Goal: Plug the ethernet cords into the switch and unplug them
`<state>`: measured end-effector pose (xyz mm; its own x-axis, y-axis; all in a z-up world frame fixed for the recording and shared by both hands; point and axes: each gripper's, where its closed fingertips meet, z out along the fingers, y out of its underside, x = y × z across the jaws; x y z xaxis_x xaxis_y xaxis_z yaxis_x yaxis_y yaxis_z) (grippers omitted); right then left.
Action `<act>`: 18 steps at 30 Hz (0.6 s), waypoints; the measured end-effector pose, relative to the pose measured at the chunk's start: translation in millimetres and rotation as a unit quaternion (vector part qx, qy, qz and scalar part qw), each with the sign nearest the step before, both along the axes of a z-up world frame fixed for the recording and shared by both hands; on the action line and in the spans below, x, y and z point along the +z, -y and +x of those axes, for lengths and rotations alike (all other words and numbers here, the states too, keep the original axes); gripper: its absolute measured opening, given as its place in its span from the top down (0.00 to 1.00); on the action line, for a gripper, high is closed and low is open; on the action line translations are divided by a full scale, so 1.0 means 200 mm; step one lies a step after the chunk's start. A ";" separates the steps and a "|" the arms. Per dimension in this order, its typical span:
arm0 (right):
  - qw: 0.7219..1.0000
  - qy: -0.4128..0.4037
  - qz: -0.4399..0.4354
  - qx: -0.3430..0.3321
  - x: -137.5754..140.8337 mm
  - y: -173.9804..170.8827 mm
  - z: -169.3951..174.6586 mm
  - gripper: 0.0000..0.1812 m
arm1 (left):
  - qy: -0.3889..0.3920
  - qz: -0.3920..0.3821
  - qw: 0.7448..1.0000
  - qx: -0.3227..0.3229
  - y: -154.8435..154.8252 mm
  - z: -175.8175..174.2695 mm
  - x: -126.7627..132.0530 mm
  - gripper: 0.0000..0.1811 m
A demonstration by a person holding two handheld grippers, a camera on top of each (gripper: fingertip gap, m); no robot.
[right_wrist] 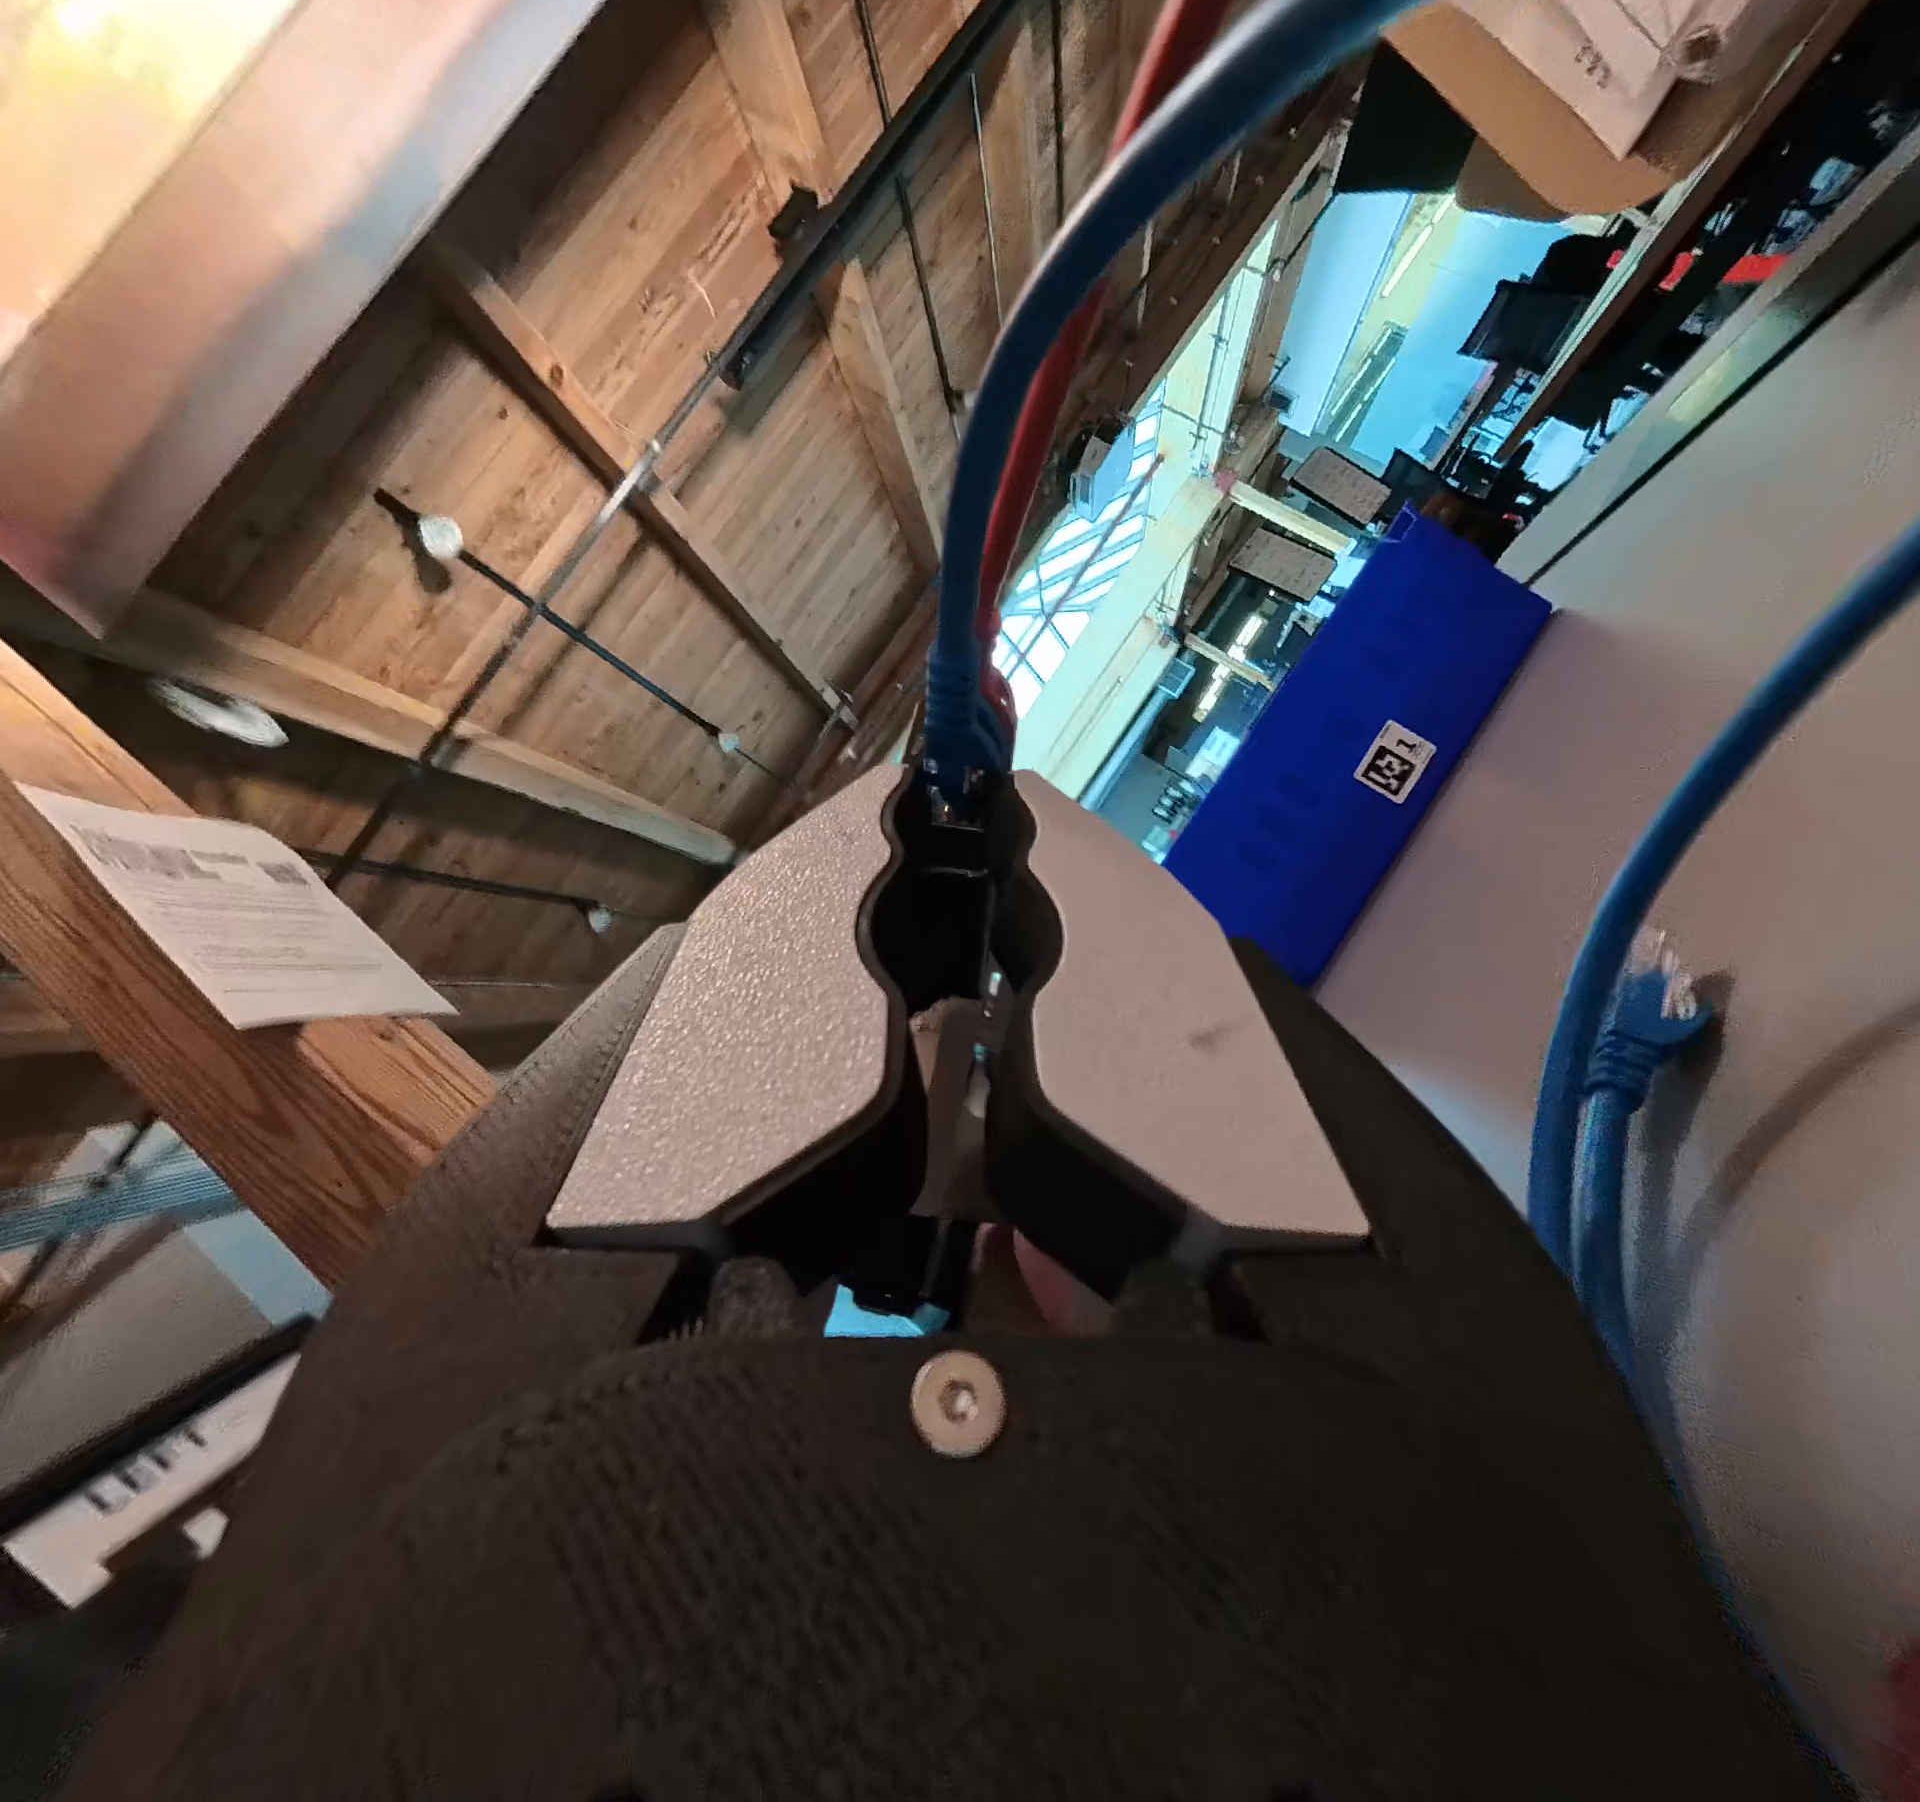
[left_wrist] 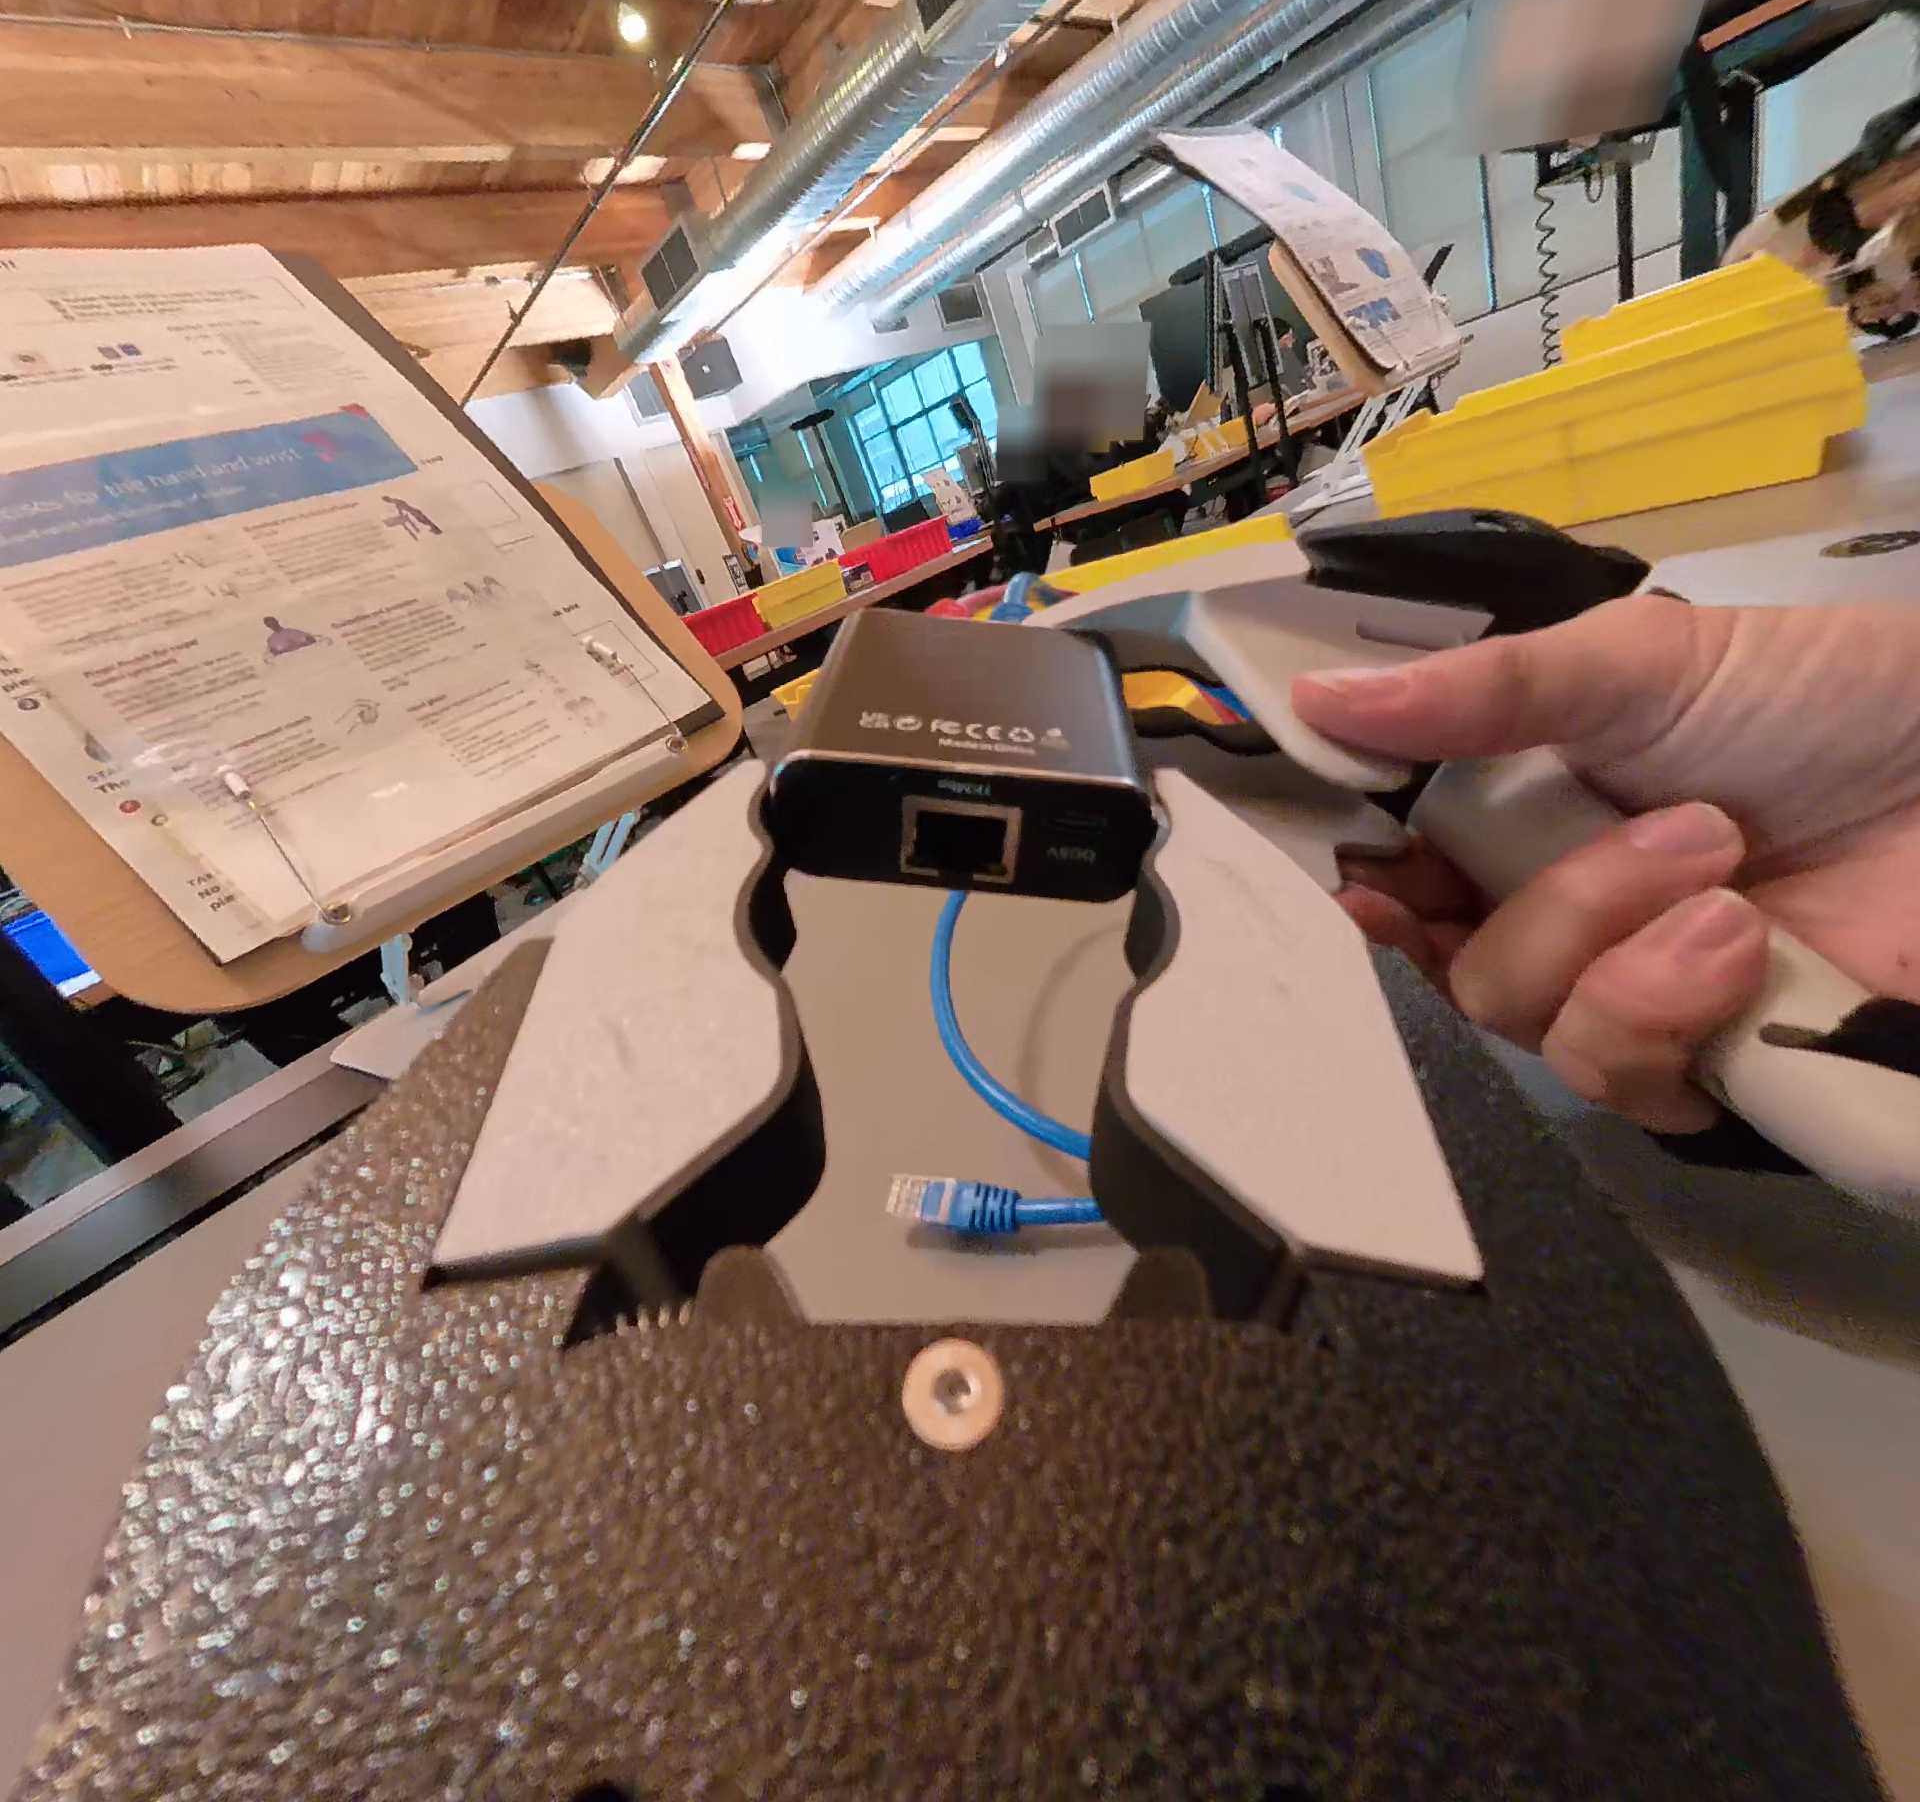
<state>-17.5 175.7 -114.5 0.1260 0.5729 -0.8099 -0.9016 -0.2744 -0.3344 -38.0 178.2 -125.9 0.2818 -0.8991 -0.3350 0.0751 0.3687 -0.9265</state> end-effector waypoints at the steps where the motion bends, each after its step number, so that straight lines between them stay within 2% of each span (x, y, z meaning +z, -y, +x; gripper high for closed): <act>1: 1.000 0.017 0.002 -0.002 0.01 -0.01 0.00 0.96 | -0.001 0.001 1.000 0.008 -0.01 0.00 0.00 0.66; 5: 1.000 0.024 0.004 -0.005 0.03 -0.02 0.00 0.96 | 0.003 0.010 1.000 0.027 -0.02 0.00 0.01 0.66; 9: 1.000 0.021 0.004 0.000 0.02 -0.06 -0.01 0.96 | 0.021 -0.083 0.996 -0.015 -0.06 0.00 -0.01 0.66; 12: 1.000 0.011 0.017 0.011 0.04 -0.07 -0.02 0.94 | 0.002 0.002 0.999 0.043 -0.08 -0.01 0.00 0.66; 14: 1.000 -0.004 0.022 0.016 0.06 -0.07 -0.02 0.95 | 0.003 0.028 0.998 0.063 -0.08 -0.02 0.02 0.66; 15: 0.999 -0.031 0.022 -0.001 0.07 -0.07 0.03 0.95 | 0.005 0.037 0.997 0.067 -0.08 -0.03 0.02 0.66; 16: 0.998 -0.047 0.028 -0.010 0.08 -0.07 0.10 0.95 | 0.009 0.031 0.998 0.058 -0.08 -0.03 0.02 0.66; 18: 0.998 0.015 0.020 -0.051 0.07 -0.07 0.18 0.95 | 0.037 -0.021 0.998 0.045 -0.10 -0.06 0.03 0.66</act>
